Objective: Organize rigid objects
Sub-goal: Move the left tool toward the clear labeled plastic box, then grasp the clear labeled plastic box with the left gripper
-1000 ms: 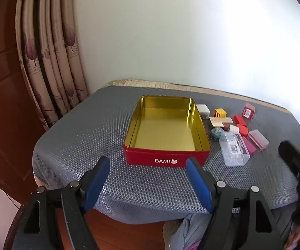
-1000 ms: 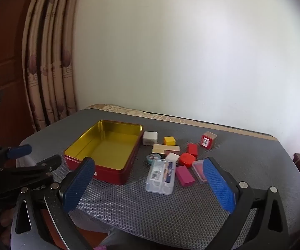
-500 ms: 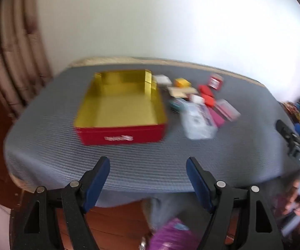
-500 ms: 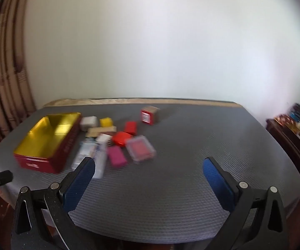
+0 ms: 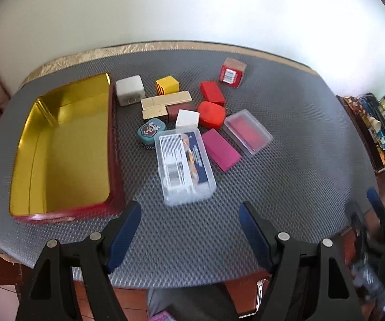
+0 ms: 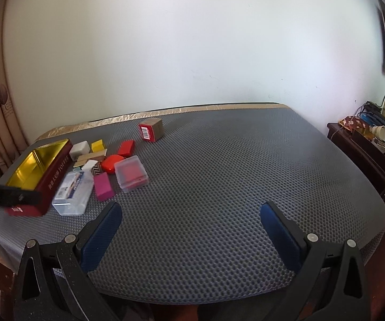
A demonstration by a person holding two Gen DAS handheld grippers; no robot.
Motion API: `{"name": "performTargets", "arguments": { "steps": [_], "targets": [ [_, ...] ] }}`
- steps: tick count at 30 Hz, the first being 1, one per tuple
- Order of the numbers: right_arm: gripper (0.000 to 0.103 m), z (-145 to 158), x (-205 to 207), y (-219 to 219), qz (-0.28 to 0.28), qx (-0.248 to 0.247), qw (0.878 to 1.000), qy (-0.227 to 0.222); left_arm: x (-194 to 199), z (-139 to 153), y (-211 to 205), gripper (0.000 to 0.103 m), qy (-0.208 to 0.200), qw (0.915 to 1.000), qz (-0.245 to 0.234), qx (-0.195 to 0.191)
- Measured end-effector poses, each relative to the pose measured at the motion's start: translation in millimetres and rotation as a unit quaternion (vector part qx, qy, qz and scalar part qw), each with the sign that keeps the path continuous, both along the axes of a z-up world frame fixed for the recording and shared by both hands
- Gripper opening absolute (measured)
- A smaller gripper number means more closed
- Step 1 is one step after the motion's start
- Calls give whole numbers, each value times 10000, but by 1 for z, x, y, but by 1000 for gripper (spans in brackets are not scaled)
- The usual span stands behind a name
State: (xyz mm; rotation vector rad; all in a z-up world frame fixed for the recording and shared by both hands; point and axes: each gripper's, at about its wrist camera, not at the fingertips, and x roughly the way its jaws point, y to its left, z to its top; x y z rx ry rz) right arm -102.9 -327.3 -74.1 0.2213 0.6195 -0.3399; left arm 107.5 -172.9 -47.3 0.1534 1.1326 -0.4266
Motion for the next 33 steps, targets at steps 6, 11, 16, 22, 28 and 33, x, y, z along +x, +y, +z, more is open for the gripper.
{"name": "performTargets", "arguments": {
  "steps": [6, 11, 16, 22, 28, 33],
  "targets": [
    [103, -11, 3, -11, -3, 173, 9998, 110, 35, -12, -12, 78, 409, 9990, 176, -16],
    [103, -19, 6, -23, -64, 439, 9987, 242, 52, -20, -21, 78, 562, 9982, 168, 85],
    [103, -26, 10, -25, -31, 495, 9982, 348, 65, -34, -26, 78, 798, 9965, 180, 142],
    [103, -33, 14, -26, 30, 512, 9975, 479, 75, -51, -25, 78, 1017, 9942, 251, 225],
    [103, -40, 19, -27, 65, 577, 9963, 637, 80, -63, -20, 77, 967, 9933, 346, 525],
    [103, -47, 24, -26, 131, 649, 9946, 798, 73, -66, -25, 62, 693, 9946, 328, 695]
  ]
}}
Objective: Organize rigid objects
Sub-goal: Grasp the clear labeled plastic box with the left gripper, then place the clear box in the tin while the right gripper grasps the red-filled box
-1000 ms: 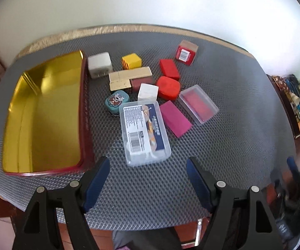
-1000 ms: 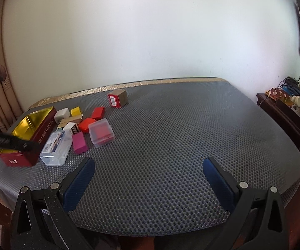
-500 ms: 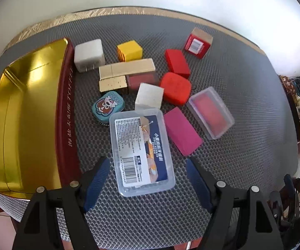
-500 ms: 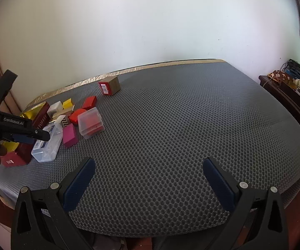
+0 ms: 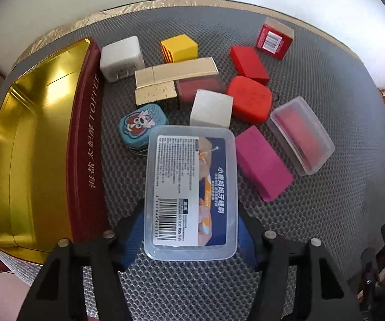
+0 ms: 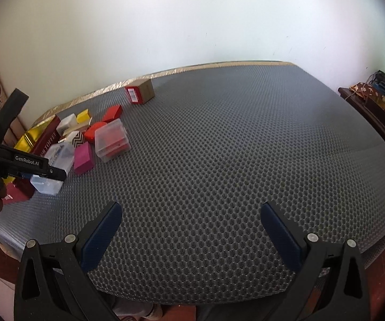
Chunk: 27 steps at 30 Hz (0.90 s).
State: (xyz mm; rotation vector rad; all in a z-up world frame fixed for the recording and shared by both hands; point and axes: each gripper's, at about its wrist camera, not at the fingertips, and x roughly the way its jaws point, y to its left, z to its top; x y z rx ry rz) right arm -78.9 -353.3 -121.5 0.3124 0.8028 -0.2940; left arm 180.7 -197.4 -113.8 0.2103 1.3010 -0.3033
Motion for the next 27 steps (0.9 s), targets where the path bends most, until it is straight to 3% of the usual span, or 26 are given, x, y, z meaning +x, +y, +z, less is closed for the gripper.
{"name": "performTargets", "arguments": {
  "steps": [7, 15, 27],
  "targets": [
    [103, 5, 11, 5, 268, -73, 9996, 30, -14, 11, 10, 62, -169, 9991, -142, -363],
    [103, 21, 56, 14, 1171, -43, 9929, 210, -35, 43, 47, 62, -235, 9961, -40, -851],
    [102, 16, 127, 27, 1799, 232, 9814, 626, -66, 62, 40, 62, -115, 9928, 63, -1190]
  ]
}}
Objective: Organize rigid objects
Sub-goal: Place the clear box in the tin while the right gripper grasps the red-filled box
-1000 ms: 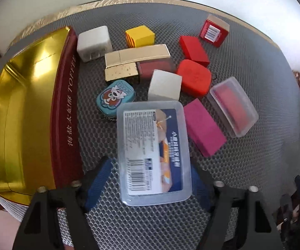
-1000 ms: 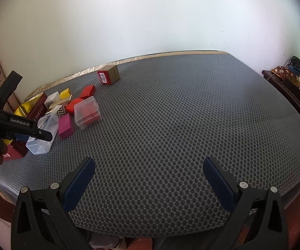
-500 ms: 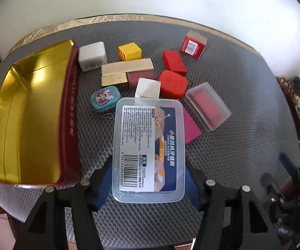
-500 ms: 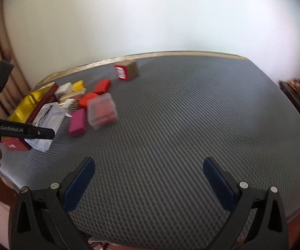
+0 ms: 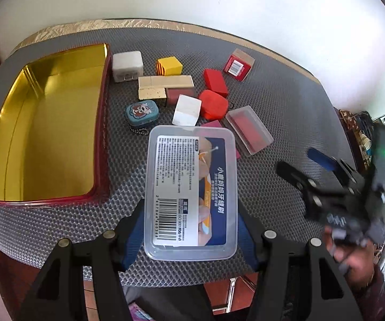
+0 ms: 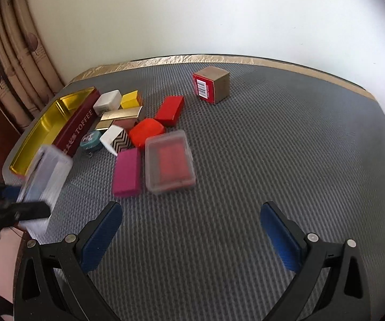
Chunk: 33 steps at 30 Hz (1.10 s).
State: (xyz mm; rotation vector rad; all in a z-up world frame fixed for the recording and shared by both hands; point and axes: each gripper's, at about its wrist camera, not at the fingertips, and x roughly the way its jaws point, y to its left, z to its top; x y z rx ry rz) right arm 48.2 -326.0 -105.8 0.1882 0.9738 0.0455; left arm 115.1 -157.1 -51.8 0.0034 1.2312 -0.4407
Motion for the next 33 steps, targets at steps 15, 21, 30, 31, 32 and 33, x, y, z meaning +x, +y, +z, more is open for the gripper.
{"name": "performTargets", "arguments": {
  "steps": [15, 21, 30, 31, 32, 33],
  "targets": [
    [95, -15, 51, 16, 402, -289, 9976, 487, 3, 35, 29, 62, -218, 9995, 191, -148],
    [71, -28, 65, 21, 521, -396, 9951, 743, 12, 51, 47, 62, -298, 9989, 327, -182],
    [69, -33, 80, 25, 584, -550, 9930, 862, 41, 71, 79, 62, -504, 9971, 574, 13],
    [66, -34, 84, 26, 586, -599, 9927, 862, 45, 71, 82, 62, -516, 9969, 584, 66],
    [60, -34, 86, 27, 587, -672, 9923, 855, 49, 70, 85, 62, -535, 9965, 618, 147],
    [53, -34, 86, 27, 585, -707, 9922, 845, 54, 69, 89, 62, -547, 9962, 653, 203]
  ]
}}
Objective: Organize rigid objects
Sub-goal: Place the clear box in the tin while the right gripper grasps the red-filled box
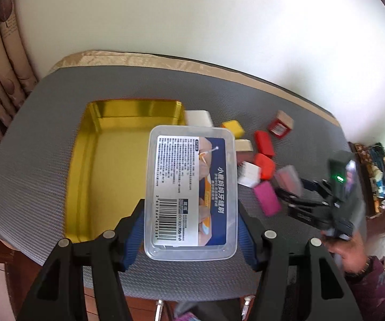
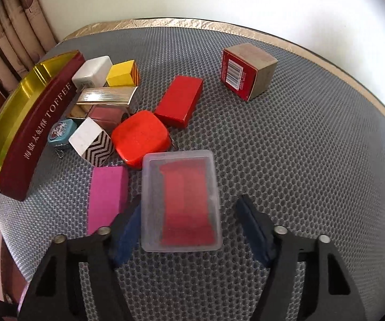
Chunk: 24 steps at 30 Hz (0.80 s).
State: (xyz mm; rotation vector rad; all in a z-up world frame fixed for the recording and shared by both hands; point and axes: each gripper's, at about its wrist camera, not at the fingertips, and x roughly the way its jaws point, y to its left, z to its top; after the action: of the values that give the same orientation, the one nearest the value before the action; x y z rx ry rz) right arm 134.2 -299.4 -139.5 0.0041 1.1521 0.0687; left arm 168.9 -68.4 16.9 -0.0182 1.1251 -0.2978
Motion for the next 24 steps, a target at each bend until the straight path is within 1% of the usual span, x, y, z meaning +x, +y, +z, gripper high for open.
{"name": "performTargets", "arguments": {
  "steps": [1, 4, 6, 8, 10, 14, 16, 19, 24],
  "targets": [
    [50, 1, 0, 0, -7, 6, 10000, -15, 7, -2, 5, 62, -9, 10000, 34, 49],
    [50, 0, -2, -4, -24, 76, 10000, -56, 29, -11, 17, 62, 68, 9997, 188, 140],
    [50, 1, -7, -5, -41, 87, 9999, -117, 47, -19, 24, 62, 129, 9995, 199, 185],
    [50, 1, -13, -6, -52, 75, 9998, -167, 65, -31, 29, 62, 212, 9987, 301, 347],
    [51, 1, -15, -7, -81, 101, 9997, -195, 79, -41, 32, 62, 279, 9984, 261, 413],
    [51, 1, -17, -8, -103, 142, 9996, -204, 105, -64, 37, 62, 346, 9961, 382, 715],
    [51, 1, -18, -9, -98, 133, 9997, -201, 114, -72, 41, 62, 397, 9956, 396, 749],
    [51, 1, -18, -8, -111, 130, 9997, -195, 124, -81, 41, 62, 396, 9944, 396, 898],
    [51, 1, -18, -11, -121, 140, 9996, -204, 134, -95, 37, 62, 290, 9911, 348, 1255]
  ]
}}
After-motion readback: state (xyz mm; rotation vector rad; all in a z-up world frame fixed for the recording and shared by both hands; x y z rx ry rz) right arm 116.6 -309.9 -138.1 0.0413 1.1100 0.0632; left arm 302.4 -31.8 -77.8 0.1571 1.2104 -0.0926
